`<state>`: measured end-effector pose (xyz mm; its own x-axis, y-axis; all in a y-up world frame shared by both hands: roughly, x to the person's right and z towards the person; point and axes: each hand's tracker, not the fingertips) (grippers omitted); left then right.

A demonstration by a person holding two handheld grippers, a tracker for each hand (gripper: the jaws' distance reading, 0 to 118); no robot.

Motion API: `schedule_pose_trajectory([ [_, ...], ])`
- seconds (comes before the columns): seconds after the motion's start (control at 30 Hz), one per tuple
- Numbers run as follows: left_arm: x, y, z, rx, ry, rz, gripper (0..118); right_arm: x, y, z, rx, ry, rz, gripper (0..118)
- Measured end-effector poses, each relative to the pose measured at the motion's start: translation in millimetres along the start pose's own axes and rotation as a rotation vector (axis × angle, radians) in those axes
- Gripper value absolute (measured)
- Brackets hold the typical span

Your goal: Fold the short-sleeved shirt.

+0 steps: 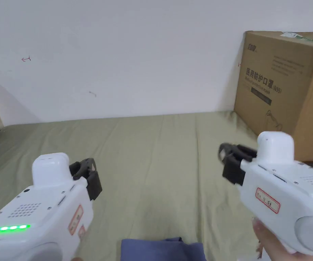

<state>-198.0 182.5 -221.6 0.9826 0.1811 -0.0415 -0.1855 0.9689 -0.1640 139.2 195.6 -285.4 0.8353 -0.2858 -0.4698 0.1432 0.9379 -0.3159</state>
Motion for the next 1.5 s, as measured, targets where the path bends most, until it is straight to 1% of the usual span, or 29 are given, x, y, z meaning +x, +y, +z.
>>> schedule_pose_trajectory([
  [0.07, -15.5, -7.1, -2.6, -0.096, -0.038, 0.032, 1, 18.7, -27.3, -25.9, -0.258, 0.165, -0.212, 0],
  [0.13, -27.7, -18.8, -2.2, -0.157, -0.016, 0.021, 1, 29.5, -66.9, -52.8, -0.505, 0.174, -0.301, 0],
  [0.2, -41.4, -32.1, 1.4, -0.164, 0.002, 0.027, 1, 39.0, -109.1, -77.5, -0.711, 0.185, -0.333, 0],
  [0.23, -48.3, -39.1, 2.3, -0.186, 0.008, 0.039, 1, 43.4, -129.5, -86.5, -0.772, 0.194, -0.331, 0],
  [0.3, -61.4, -53.0, 1.4, -0.261, 0.001, 0.087, 1, 50.8, -157.9, -99.5, -0.863, 0.155, -0.325, 0],
  [0.37, -83.4, -70.4, -11.1, -0.389, -0.105, 0.2, 2, 57.9, -179.7, -107.3, -0.904, 0.091, -0.34, 0],
  [0.43, -107.4, -92.5, -29.6, -0.526, -0.268, 0.345, 2, 64.3, -190.2, -112.7, -0.929, 0.052, -0.306, 0],
  [0.5, -126.7, -118.6, -47.9, -0.642, -0.404, 0.524, 3, 67.9, -194.4, -112.1, -0.922, 0.08, -0.317, 0],
  [0.53, -135.4, -134.4, -56.8, -0.678, -0.458, 0.6, 9, 69.6, -194.7, -112.3, -0.914, 0.094, -0.342, 0],
  [0.57, -141.2, -149.2, -65.4, -0.692, -0.505, 0.667, 24, 71.0, -195.1, -112.3, -0.914, 0.093, -0.35, 0],
  [0.6, -145.2, -161.1, -72.9, -0.719, -0.535, 0.68, 56, 72.3, -195.9, -111.7, -0.914, 0.097, -0.359, 0],
  [0.63, -145.7, -173.6, -82.1, -0.75, -0.566, 0.694, 81, 74.4, -197.0, -111.4, -0.912, 0.104, -0.375, 0],
  [0.67, -144.8, -184.7, -91.6, -0.788, -0.609, 0.697, 101, 76.8, -198.0, -111.1, -0.911, 0.109, -0.392, 0],
  [0.7, -144.6, -195.7, -98.6, -0.794, -0.615, 0.695, 116, 79.1, -198.7, -111.1, -0.911, 0.114, -0.412, 0],
  [0.73, -144.9, -207.2, -108.3, -0.828, -0.632, 0.712, 118, 80.9, -199.8, -110.6, -0.912, 0.121, -0.44, 0],
  [0.8, -139.1, -229.6, -126.6, -0.933, -0.694, 0.809, 118, 84.6, -200.9, -110.5, -0.913, 0.125, -0.477, 0],
  [0.83, -134.0, -240.5, -132.8, -0.975, -0.715, 0.831, 118, 85.5, -201.7, -110.1, -0.912, 0.127, -0.483, 0],
  [0.9, -121.6, -245.6, -141.6, -0.899, -0.804, 0.867, 118, 86.3, -202.3, -109.5, -0.91, 0.133, -0.486, 0],
  [1.0, -99.3, -264.5, -157.5, -0.921, -0.903, 1.039, 118, 86.8, -203.2, -109.1, -0.905, 0.138, -0.491, 0],
  [1.13, -83.9, -269.7, -157.4, -0.907, -0.928, 0.982, 117, 88.9, -204.9, -108.3, -0.903, 0.136, -0.501, 0],
  [1.17, -87.1, -269.2, -155.5, -0.905, -0.922, 0.986, 108, 90.3, -205.3, -107.4, -0.9, 0.142, -0.509, 0],
  [1.2, -92.2, -267.4, -153.0, -0.904, -0.88, 0.964, 68, 91.1, -205.6, -106.5, -0.897, 0.144, -0.517, 0],
  [1.23, -107.5, -270.4, -153.2, -0.933, -0.732, 0.865, 26, 91.5, -205.9, -105.9, -0.895, 0.144, -0.524, 0],
  [1.27, -113.7, -275.8, -150.7, -0.981, -0.587, 0.738, 22, 91.8, -205.9, -105.9, -0.895, 0.142, -0.53, 0],
  [1.3, -114.4, -278.5, -147.1, -0.991, -0.577, 0.735, 22, 92.4, -207.0, -105.4, -0.898, 0.151, -0.545, 0],
  [1.33, -113.4, -276.9, -143.7, -0.938, -0.701, 0.844, 22, 91.4, -207.4, -103.9, -0.895, 0.16, -0.565, 0],
  [1.4, -105.4, -261.3, -141.9, -0.949, -0.633, 0.719, 23, 87.9, -203.1, -100.4, -0.882, 0.141, -0.546, 0],
  [1.43, -106.7, -259.8, -137.3, -0.936, -0.641, 0.761, 23, 87.3, -198.1, -97.8, -0.874, 0.143, -0.541, 0],
  [1.5, -100.6, -236.8, -130.8, -0.914, -0.653, 0.799, 23, 87.6, -184.8, -89.4, -0.821, 0.151, -0.572, 0],
])
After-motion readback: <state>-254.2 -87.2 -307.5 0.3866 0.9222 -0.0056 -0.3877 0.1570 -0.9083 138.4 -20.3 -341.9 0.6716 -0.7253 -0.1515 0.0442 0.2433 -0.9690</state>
